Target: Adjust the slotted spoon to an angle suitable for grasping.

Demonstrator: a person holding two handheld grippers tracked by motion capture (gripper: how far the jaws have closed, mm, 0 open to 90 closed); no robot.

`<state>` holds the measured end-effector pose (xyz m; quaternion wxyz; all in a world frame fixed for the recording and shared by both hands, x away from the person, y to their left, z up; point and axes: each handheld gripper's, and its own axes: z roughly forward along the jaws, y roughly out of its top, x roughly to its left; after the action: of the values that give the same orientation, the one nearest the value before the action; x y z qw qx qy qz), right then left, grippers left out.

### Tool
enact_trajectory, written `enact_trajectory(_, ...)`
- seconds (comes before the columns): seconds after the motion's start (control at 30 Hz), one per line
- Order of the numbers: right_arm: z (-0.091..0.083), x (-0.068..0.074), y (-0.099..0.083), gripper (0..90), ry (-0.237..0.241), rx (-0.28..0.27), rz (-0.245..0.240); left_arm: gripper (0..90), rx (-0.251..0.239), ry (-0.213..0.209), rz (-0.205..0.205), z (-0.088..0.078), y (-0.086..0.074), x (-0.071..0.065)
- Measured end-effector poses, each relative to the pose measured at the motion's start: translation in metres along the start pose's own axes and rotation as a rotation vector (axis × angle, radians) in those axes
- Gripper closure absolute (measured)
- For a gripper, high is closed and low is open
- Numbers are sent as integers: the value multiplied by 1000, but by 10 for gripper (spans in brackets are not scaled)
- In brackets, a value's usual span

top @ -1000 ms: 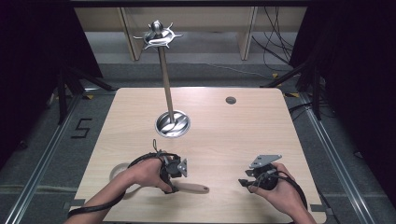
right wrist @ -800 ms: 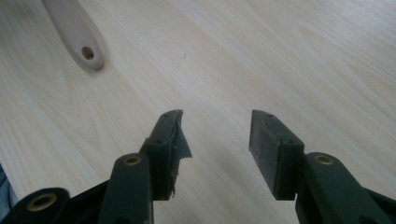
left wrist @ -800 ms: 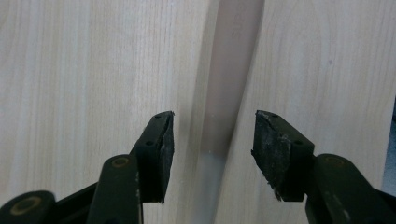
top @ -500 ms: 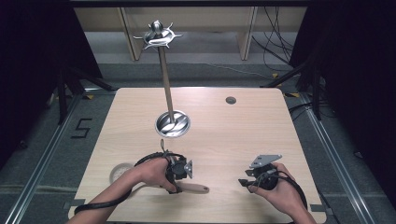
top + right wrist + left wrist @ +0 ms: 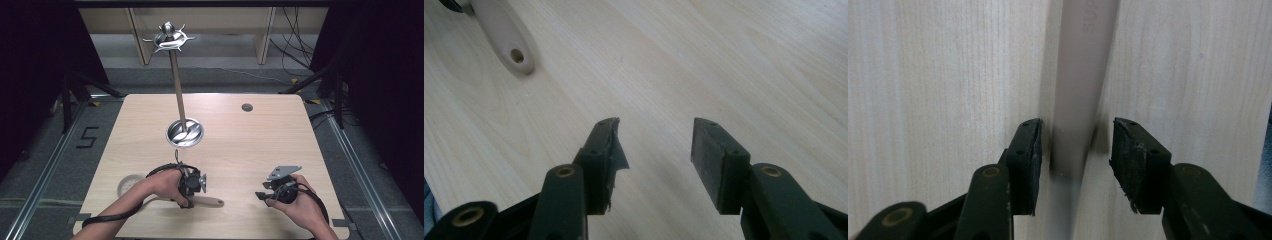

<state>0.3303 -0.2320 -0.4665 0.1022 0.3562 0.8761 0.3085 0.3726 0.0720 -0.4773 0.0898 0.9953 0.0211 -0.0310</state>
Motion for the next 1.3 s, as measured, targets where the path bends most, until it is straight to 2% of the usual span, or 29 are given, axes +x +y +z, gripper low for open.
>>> enact_trajectory(0.07,0,0,0,540,0,1,0,563,-6,-5,-9,2,0,-1)
enact_trajectory(0.1,0,0,0,540,0,1,0,563,2,-1,4,1,1,-1)
enact_trajectory(0.3,-1,1,0,539,10,7,18,636,23,12,20,1,3,-1)
enact_trajectory(0.4,-1,1,0,539,11,10,14,695,38,55,42,2,6,-5)
enact_trajectory(0.47,0,3,0,538,12,12,33,709,39,61,45,2,6,-6)
enact_trajectory(0.57,-1,1,1,537,11,18,13,716,39,69,60,2,6,-8)
enact_trajectory(0.67,0,2,0,537,12,13,31,721,33,83,64,2,5,-8)
enact_trajectory(0.87,0,1,0,535,10,10,14,725,-8,109,48,-6,0,-5)
enact_trajectory(0.97,0,0,0,534,12,11,14,725,-60,126,27,-16,-4,-5)
enact_trajectory(1.1,-1,1,1,531,4,22,6,726,-96,160,12,-33,-12,-4)
enact_trajectory(1.13,-1,2,1,531,5,24,17,726,-109,170,5,-36,-15,-4)
enact_trajectory(1.3,-1,1,1,528,3,22,2,726,-184,198,-34,-52,-28,-3)
